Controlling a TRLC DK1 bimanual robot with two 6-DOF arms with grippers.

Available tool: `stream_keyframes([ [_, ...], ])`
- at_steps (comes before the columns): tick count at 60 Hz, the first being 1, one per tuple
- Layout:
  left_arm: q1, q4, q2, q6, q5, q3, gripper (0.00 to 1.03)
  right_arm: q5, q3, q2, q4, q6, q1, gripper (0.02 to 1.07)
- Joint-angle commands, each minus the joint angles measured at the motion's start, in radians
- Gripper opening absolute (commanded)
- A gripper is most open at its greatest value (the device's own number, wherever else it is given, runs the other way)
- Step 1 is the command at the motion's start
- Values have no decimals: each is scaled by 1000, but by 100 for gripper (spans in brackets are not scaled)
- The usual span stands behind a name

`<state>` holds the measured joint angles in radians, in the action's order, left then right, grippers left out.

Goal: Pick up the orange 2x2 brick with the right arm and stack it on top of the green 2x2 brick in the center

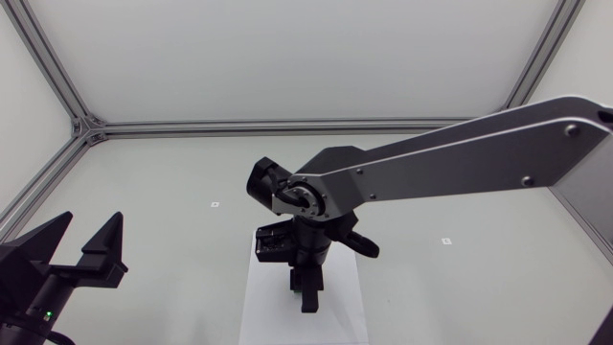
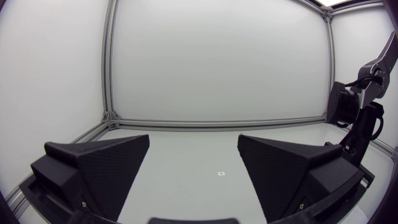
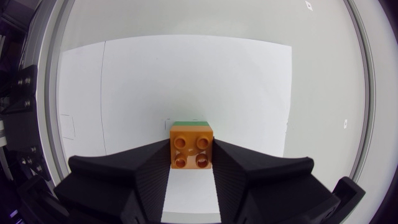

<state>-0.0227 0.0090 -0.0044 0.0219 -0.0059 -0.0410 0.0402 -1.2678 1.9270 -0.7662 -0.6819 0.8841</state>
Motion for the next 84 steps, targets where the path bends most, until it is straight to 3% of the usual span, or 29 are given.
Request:
stream_keyframes([
  [1,3,-15,-8,-13,4,41,99,-8,68,56,-2,15,19,8],
  [20,3,-15,-8,-13,4,41,99,1,56,64,-5,-13,4,18],
  [31,3,-15,-8,-13,4,41,99,9,51,63,-5,-21,-2,30],
  [84,3,-15,-8,-13,4,41,99,15,-5,64,-48,-27,-4,54],
])
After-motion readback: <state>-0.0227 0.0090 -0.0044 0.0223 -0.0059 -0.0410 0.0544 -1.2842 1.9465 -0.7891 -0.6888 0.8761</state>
